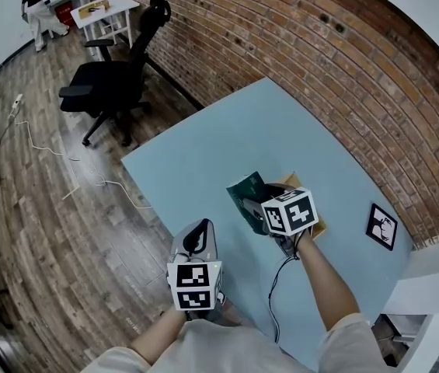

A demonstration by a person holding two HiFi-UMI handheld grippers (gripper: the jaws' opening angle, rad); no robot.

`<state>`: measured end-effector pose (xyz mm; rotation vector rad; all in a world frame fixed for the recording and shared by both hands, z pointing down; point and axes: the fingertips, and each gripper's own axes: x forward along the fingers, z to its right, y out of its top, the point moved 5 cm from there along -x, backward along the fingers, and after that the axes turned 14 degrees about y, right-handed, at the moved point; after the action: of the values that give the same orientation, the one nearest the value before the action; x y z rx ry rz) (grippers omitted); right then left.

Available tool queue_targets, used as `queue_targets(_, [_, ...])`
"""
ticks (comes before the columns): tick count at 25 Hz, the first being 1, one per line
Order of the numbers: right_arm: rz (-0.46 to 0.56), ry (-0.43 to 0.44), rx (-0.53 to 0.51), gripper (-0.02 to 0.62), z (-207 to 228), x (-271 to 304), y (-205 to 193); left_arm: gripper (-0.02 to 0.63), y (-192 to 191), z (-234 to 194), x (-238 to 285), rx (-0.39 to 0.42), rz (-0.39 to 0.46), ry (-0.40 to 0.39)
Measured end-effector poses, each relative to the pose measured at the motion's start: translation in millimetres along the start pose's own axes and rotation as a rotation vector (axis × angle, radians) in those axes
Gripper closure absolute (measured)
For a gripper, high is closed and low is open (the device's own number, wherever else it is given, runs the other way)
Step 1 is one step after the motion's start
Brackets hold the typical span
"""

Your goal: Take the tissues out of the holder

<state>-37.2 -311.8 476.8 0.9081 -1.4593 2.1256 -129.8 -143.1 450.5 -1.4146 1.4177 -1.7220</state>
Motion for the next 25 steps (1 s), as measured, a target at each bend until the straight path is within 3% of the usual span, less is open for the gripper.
queue_targets(25, [-0.064,0.051,0.063,0.302,-8,53,-43,0.598,-35,-13,5,-0.013,-0.075,0.031])
